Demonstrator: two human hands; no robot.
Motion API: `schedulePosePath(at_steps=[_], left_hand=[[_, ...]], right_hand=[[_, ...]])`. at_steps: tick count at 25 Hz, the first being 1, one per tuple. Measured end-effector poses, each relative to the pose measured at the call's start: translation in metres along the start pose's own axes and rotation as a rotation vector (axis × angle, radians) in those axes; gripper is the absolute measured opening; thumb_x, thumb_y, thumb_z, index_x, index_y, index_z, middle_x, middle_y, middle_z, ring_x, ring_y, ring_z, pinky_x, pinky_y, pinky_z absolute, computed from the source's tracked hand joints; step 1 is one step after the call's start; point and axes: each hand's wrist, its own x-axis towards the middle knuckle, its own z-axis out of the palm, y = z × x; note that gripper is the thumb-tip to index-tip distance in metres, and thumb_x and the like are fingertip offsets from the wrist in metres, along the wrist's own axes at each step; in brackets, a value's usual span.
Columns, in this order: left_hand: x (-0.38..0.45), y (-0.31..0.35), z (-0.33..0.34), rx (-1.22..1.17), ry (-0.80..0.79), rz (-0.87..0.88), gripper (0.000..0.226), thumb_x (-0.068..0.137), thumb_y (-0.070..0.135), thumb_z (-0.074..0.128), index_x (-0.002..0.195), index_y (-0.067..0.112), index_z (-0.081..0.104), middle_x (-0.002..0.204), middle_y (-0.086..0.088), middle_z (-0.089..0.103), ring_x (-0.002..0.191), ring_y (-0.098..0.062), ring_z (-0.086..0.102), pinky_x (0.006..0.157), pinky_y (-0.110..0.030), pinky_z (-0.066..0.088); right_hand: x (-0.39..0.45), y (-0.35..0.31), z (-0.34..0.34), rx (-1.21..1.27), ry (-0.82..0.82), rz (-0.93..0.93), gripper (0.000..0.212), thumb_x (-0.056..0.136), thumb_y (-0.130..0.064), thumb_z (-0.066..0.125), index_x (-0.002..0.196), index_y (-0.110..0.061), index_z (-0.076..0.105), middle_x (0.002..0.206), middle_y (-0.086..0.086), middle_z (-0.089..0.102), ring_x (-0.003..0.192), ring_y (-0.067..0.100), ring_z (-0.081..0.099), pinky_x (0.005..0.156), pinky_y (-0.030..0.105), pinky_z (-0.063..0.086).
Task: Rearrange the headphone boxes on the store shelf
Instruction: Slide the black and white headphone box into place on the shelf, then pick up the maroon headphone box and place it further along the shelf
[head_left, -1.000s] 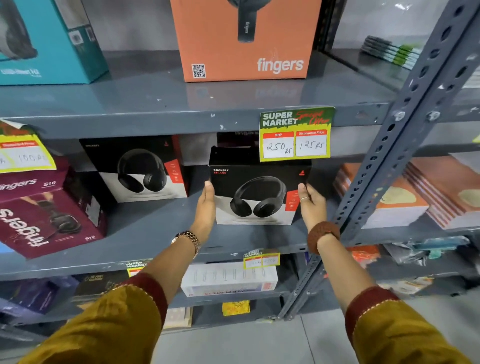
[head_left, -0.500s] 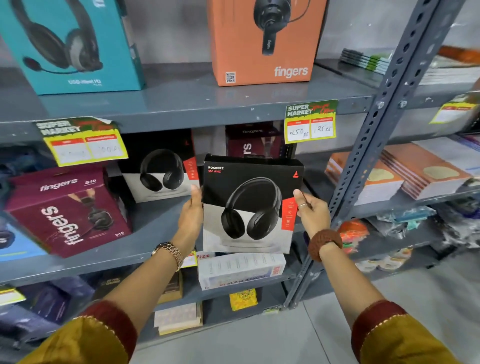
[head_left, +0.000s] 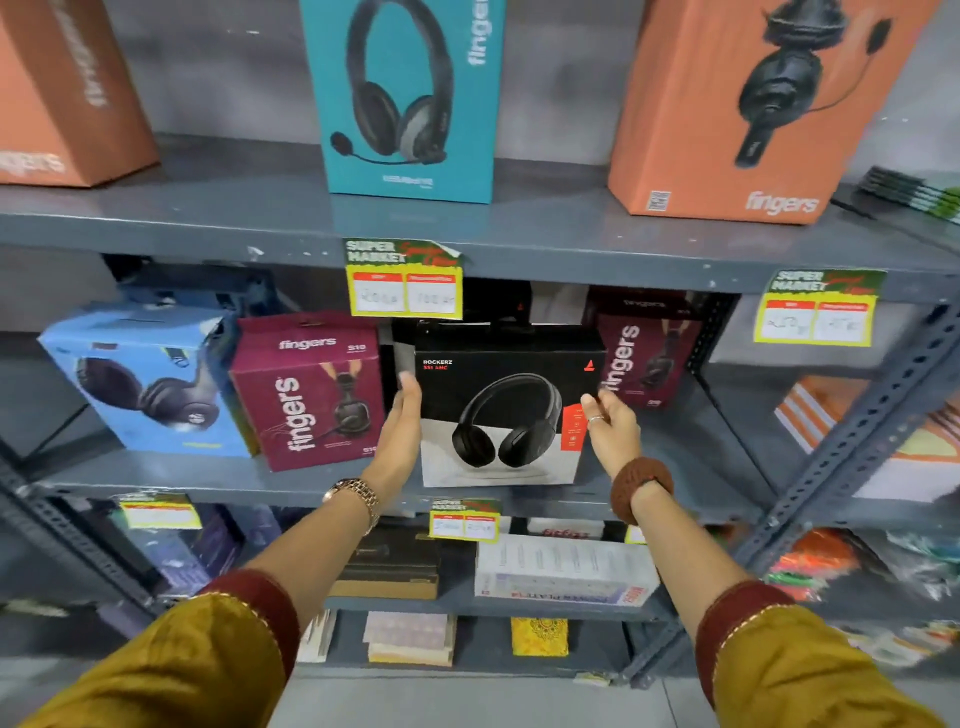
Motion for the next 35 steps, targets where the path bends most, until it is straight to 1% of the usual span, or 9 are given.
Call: schedulePosePath(at_steps=[6,12,16,19,22,24,27,30,35], left_hand=[[0.022,-0.010,-0.024,0.030,0.084,-0.008,0.114,0.055,0.093,0.016,0.150,0.032,0.008,0.160,0.008,0.014,0.144,-0.022,0.026,0.119,-0.045,0.014],[0.032,-0.030,-0.027,-0.021,0.072,0.117,0.085,0.078,0.074,0.016,0.148,0.027,0.026,0.157,0.002,0.030,0.143,-0.018,0.028,0.120,-0.042,0.019],[0.022,-0.058,-0.057,-0.170,0.259,0.112,0.058,0.096,0.049,0.026,0.137,0.011,0.044,0.142,-0.011,0.050,0.131,-0.025,0.047,0.113,-0.039,0.033],[0.014,-0.070,-0.099,-0.137,0.458,0.072,0.046,0.097,0.045,0.029,0.122,0.012,0.050,0.129,-0.010,0.058,0.123,-0.030,0.054,0.107,-0.044,0.039],[0.008,-0.066,-0.137,-0.037,0.670,0.055,0.049,0.098,0.042,0.028,0.123,0.006,0.049,0.128,-0.015,0.058,0.113,-0.028,0.054,0.093,-0.035,0.039],[0.009,-0.055,-0.156,0.003,0.706,0.093,0.048,0.099,0.040,0.027,0.124,0.006,0.048,0.131,-0.015,0.056,0.116,-0.028,0.051,0.088,-0.031,0.033],[0.016,-0.035,-0.175,-0.025,0.630,0.141,0.051,0.098,0.044,0.024,0.128,0.010,0.047,0.135,-0.011,0.053,0.122,-0.026,0.049,0.095,-0.033,0.035],[0.021,-0.019,-0.175,-0.049,0.559,0.153,0.055,0.096,0.050,0.021,0.130,0.015,0.048,0.134,-0.010,0.056,0.110,-0.021,0.055,0.093,-0.034,0.041],[0.018,-0.001,-0.169,-0.116,0.397,0.046,0.081,0.081,0.076,0.012,0.134,0.026,0.048,0.131,-0.007,0.060,0.117,-0.026,0.059,0.103,-0.047,0.045]], right_hand=[[0.044,0.002,0.049,-0.052,-0.229,0.018,0.058,0.094,-0.021,0.047,0.146,-0.007,0.023,0.151,0.016,0.034,0.139,0.025,0.035,0.115,0.034,0.028],[0.039,0.011,0.056,-0.081,-0.234,-0.014,0.065,0.092,-0.003,0.047,0.148,-0.007,0.015,0.153,0.017,0.030,0.141,0.027,0.031,0.118,0.039,0.024],[-0.022,-0.008,0.075,-0.173,0.132,-0.493,0.063,0.082,0.005,0.046,0.142,-0.010,0.031,0.152,0.008,0.030,0.140,0.014,0.028,0.114,0.013,0.018],[-0.060,-0.031,0.111,-0.083,-0.057,-0.697,0.056,0.082,0.001,0.046,0.136,-0.013,0.040,0.144,0.000,0.041,0.134,0.008,0.036,0.111,0.014,0.028],[-0.078,-0.053,0.151,-0.030,-0.246,-0.609,0.049,0.088,-0.008,0.046,0.136,-0.017,0.041,0.142,-0.001,0.044,0.131,0.014,0.043,0.110,0.028,0.038],[-0.082,-0.067,0.176,0.025,-0.378,-0.470,0.052,0.091,-0.008,0.047,0.140,-0.018,0.035,0.148,0.002,0.038,0.134,0.019,0.041,0.110,0.031,0.037],[-0.083,-0.087,0.207,0.052,-0.458,-0.278,0.063,0.092,-0.015,0.050,0.147,-0.018,0.019,0.155,0.002,0.025,0.140,0.020,0.030,0.110,0.027,0.028],[-0.079,-0.098,0.222,0.028,-0.446,-0.222,0.074,0.090,-0.029,0.054,0.148,-0.019,0.009,0.156,0.000,0.020,0.137,0.008,0.025,0.106,0.018,0.019],[-0.070,-0.111,0.233,0.196,-0.464,-0.078,0.085,0.085,-0.038,0.059,0.149,-0.019,0.007,0.156,0.003,0.022,0.142,0.020,0.026,0.118,0.044,0.024]])
